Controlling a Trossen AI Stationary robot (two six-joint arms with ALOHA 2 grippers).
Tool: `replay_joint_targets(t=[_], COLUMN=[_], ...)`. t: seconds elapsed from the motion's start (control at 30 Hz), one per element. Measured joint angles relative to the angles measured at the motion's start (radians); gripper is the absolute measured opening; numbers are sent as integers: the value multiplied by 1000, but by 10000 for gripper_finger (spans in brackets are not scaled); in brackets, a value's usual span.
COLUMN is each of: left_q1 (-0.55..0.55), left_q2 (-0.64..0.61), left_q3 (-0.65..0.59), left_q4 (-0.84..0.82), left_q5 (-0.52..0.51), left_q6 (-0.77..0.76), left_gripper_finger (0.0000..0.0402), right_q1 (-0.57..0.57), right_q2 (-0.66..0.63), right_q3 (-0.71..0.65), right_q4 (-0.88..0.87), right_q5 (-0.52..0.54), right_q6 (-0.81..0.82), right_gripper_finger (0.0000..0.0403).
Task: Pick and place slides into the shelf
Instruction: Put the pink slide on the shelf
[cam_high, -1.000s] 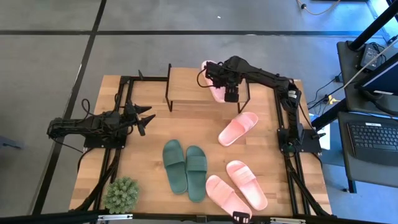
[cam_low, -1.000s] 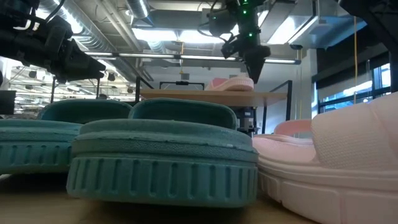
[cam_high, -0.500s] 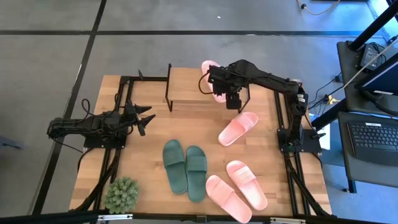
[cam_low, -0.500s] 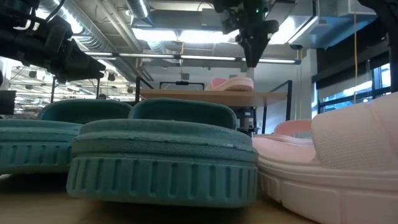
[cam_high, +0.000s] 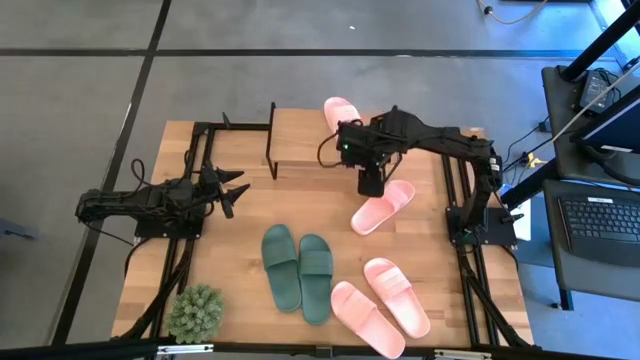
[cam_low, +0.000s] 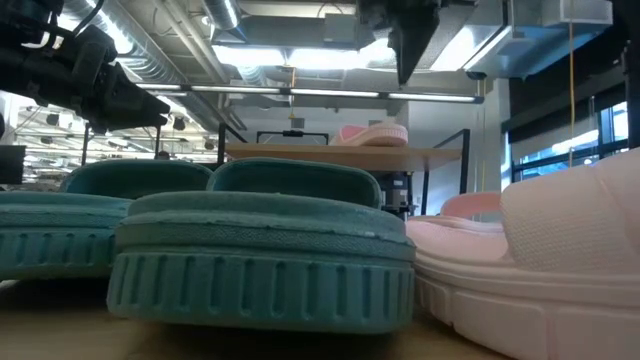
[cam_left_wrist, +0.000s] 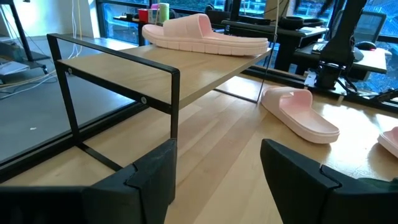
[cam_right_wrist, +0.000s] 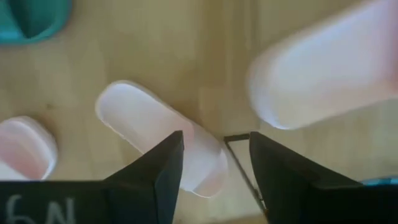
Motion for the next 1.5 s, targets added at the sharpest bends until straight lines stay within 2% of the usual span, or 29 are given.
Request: replay_joint_targets(t=[0.27, 0.57, 0.7, 0.9, 1.2, 1.37, 1.5], left_q1=[0, 0, 0, 0, 1, 0, 0], left_q2=[0, 0, 0, 0, 0, 0, 0], left_q3=[0, 0, 0, 0, -1, -2, -2], left_q4=[0, 0, 0, 0, 13, 18, 18], left_q5=[0, 0, 0, 0, -7, -8, -8], left_q6=[2, -3, -3, -3, 28, 111, 134], left_gripper_finger=[224, 224, 224, 224, 224, 224, 224], right_q1=[90, 95, 102, 150, 281, 298, 298], right_q2=[0, -1, -46, -203, -424, -446, -446], right_q3=[-33, -250, -386, -636, -992, -1095, -1137], right_q4=[2, 7, 117, 284, 579, 688, 713], right_q5=[-3, 3, 15, 32, 240, 244, 243], right_q6=[104, 211, 282, 458, 562, 646, 646], right_gripper_finger=[185, 185, 185, 185, 185, 185, 185])
